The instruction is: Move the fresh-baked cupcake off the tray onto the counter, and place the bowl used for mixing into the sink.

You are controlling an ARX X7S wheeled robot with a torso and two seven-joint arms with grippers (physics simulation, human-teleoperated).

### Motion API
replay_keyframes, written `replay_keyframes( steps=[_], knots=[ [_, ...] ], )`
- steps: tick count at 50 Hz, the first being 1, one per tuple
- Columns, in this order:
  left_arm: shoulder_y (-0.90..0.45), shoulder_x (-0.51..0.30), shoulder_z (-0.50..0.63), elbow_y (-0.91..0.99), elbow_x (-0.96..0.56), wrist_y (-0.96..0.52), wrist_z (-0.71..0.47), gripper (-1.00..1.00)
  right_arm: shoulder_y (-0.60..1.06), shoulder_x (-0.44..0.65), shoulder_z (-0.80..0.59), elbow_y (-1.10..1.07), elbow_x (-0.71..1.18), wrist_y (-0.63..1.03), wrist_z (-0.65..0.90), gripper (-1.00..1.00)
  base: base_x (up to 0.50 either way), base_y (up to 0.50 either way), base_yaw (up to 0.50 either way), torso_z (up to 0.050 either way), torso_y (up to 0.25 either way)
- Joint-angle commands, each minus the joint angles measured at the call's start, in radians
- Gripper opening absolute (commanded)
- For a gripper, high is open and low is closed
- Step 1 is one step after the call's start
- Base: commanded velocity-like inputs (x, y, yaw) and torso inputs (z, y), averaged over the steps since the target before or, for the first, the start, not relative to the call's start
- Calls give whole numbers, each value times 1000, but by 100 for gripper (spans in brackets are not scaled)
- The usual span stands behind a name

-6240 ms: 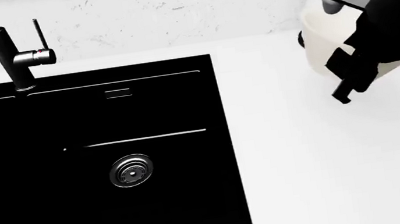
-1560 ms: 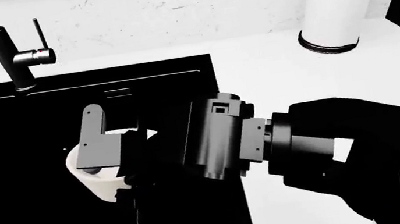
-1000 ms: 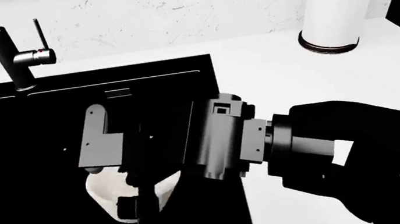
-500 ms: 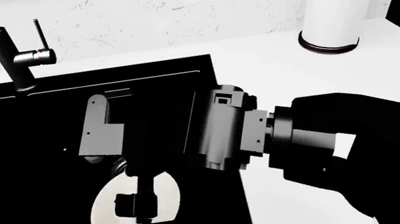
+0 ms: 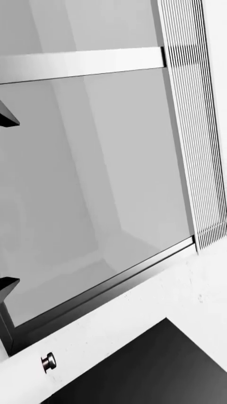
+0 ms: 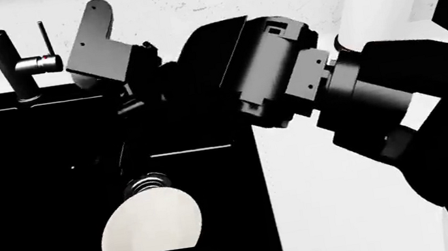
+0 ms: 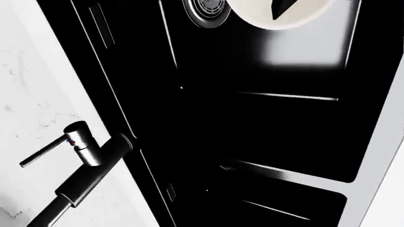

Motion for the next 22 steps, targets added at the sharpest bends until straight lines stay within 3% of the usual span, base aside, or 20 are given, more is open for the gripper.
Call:
replay_keyframes(
  steps=[1, 22],
  knots=[
    [-38, 11, 64, 10, -2, 12, -21, 100, 57, 128, 38, -24, 43, -82, 33, 100, 0, 0, 0, 0, 0],
    [-120, 54, 198, 28, 24, 17, -45, 100, -42, 687, 191, -558, 76, -248, 399, 100, 0, 0, 0, 0, 0]
  ],
)
